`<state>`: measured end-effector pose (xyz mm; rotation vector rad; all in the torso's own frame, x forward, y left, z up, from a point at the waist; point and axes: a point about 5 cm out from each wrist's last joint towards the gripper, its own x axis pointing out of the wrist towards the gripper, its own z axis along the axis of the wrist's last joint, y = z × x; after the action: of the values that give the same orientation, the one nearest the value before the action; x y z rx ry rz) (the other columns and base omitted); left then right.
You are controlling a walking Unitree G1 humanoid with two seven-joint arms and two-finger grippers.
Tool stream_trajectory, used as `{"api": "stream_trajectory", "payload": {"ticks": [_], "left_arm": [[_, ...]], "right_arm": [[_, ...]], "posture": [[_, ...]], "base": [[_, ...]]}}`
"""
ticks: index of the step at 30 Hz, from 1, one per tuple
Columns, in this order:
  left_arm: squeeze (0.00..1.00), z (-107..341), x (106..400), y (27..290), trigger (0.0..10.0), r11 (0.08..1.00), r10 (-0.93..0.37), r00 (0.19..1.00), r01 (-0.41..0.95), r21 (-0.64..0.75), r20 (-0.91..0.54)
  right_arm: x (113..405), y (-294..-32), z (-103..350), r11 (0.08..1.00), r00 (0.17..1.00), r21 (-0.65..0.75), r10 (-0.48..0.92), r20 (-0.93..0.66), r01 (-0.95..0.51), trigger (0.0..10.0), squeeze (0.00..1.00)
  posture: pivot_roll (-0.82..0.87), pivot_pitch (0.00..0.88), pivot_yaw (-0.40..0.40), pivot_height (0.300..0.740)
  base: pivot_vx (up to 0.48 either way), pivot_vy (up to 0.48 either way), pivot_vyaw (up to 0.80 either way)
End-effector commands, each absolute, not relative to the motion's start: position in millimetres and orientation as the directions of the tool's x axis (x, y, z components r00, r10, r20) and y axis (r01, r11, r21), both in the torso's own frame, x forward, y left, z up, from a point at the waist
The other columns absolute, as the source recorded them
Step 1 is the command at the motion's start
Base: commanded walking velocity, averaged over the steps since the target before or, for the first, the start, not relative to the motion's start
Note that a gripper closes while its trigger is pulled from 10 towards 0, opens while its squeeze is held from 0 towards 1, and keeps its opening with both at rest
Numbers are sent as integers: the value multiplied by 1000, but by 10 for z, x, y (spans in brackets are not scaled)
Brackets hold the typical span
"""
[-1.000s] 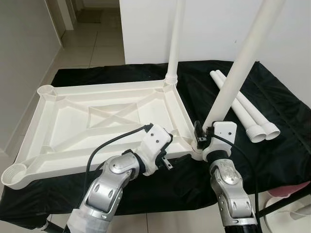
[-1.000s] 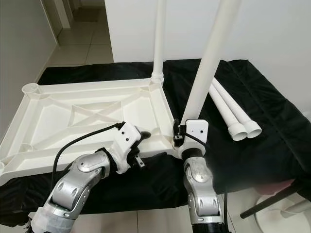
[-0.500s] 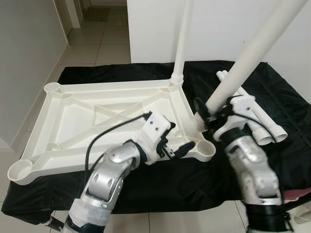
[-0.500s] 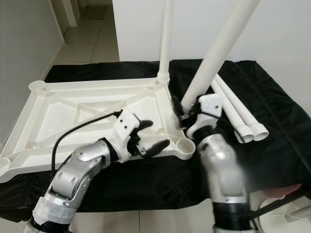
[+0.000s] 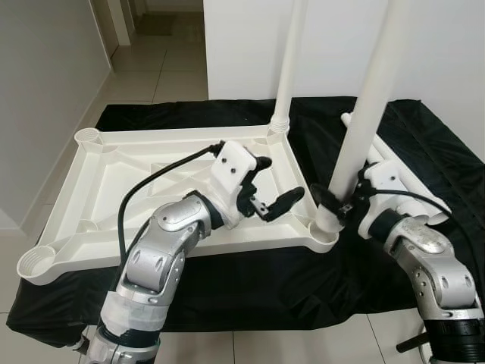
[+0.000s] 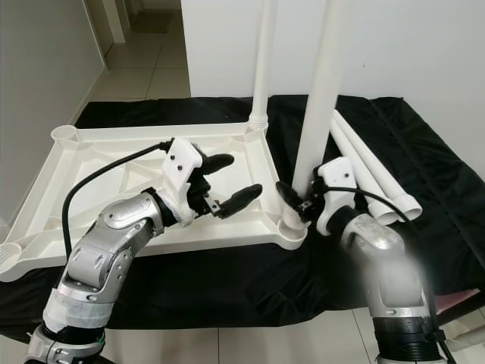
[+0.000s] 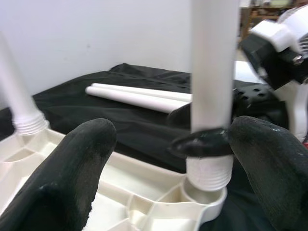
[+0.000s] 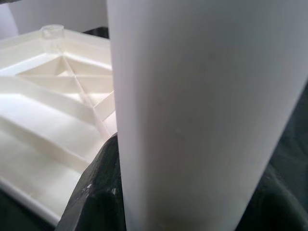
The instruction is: Building children table
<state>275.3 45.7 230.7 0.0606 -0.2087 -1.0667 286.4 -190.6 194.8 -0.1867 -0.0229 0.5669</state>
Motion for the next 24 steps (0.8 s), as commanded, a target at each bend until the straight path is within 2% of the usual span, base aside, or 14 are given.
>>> {"api": "stream_trajectory", "payload": {"ticks": [1,6,16,24], "left_arm": [[0,2394,2754,461,10000,500,-863,477,853,150,164],[0,2616,2684,340,10000,407,-898,378,908,98,227],[0,2788,2675,161,10000,301,-935,276,950,88,225],[0,2766,2740,22,10000,306,-939,294,951,44,180]], "right_arm": [[2862,-1916,1972,809,828,-187,559,-46,-557,10000,0],[2856,-1918,1948,751,778,-208,617,-117,-627,10000,0],[2858,-1806,1961,642,679,-225,710,-185,-733,10000,0],[2872,-1759,2004,583,628,-240,751,-205,-776,10000,0]], "posture": [[-50,0,-8,740],[-39,0,-10,740],[-38,11,-5,740],[-40,14,5,740]], "base": [[0,0,0],[0,0,0],[0,0,0],[0,0,0]]}}
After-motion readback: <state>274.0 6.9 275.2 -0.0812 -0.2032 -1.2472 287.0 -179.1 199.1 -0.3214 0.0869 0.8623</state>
